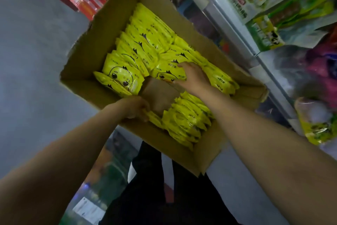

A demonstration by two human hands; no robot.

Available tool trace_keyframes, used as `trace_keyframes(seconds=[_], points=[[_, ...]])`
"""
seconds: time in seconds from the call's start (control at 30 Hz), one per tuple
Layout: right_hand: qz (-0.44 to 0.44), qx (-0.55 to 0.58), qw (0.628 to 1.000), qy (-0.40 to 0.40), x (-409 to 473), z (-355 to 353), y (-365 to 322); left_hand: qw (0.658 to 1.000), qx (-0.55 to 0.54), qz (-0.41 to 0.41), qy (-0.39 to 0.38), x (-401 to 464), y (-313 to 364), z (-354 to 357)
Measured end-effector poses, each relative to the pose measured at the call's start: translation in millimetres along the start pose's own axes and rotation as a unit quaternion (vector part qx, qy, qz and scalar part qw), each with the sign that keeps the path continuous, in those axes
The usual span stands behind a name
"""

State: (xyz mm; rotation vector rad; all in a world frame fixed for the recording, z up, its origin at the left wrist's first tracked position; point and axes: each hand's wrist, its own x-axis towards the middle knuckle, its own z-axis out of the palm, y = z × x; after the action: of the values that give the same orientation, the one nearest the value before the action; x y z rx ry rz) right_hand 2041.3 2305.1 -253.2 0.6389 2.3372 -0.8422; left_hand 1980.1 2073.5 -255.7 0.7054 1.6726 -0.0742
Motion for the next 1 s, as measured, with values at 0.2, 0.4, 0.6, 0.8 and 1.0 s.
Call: trace_keyframes(seconds=[0.2, 0.4, 0.6, 0.8, 1.0], points=[[0.002, -0.070, 0.997, 0.014, 26, 18, -1, 0.998, 0.065, 0.009, 0.021, 25, -1, -2], [0.022, -0.094, 0.995, 0.037, 39, 28, -6, 0.997, 0.060, 0.030, 0.024, 34, -6, 2], [0.024, -0.025, 0.998, 0.049, 37, 29, -4, 0.997, 0.009, 0.066, 0.040, 28, -7, -6], [0.042, 0.161, 0.985, 0.047, 2, -7, 1, 0.995, -0.035, 0.084, 0.039, -13, 8, -29], [0.045, 0.303, 0.950, 0.069, -50, -56, -6, 0.986, -0.087, 0.117, 0.075, -77, 50, -72]])
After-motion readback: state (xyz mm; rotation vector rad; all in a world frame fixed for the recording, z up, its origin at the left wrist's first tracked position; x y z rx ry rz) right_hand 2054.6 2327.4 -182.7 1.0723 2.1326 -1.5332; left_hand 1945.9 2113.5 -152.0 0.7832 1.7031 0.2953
